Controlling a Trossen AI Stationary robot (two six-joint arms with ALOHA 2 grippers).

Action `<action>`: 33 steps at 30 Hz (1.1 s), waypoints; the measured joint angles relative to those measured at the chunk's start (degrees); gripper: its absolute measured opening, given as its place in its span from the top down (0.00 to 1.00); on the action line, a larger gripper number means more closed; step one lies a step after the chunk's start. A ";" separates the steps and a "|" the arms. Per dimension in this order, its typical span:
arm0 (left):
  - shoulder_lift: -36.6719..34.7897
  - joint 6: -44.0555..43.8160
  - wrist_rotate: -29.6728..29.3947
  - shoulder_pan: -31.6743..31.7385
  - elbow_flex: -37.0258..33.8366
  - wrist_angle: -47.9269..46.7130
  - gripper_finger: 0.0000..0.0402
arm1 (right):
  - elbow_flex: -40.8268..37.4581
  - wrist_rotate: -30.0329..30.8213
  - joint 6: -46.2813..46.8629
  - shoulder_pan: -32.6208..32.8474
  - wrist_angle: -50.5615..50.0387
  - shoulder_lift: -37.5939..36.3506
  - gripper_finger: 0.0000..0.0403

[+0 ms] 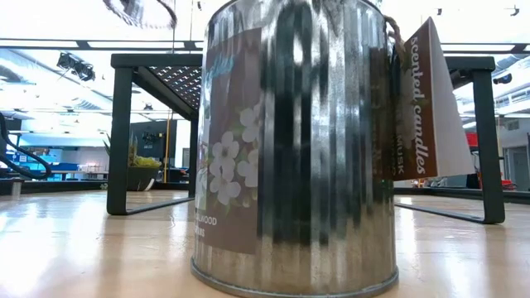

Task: Pick & Place candle stick holders
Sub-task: Put the pink candle holder on the shelf aligned with the pink candle holder

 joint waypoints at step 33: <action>20.33 -5.70 16.77 14.20 0.12 22.88 0.67 | 0.00 0.31 -2.03 0.00 -0.07 0.04 0.69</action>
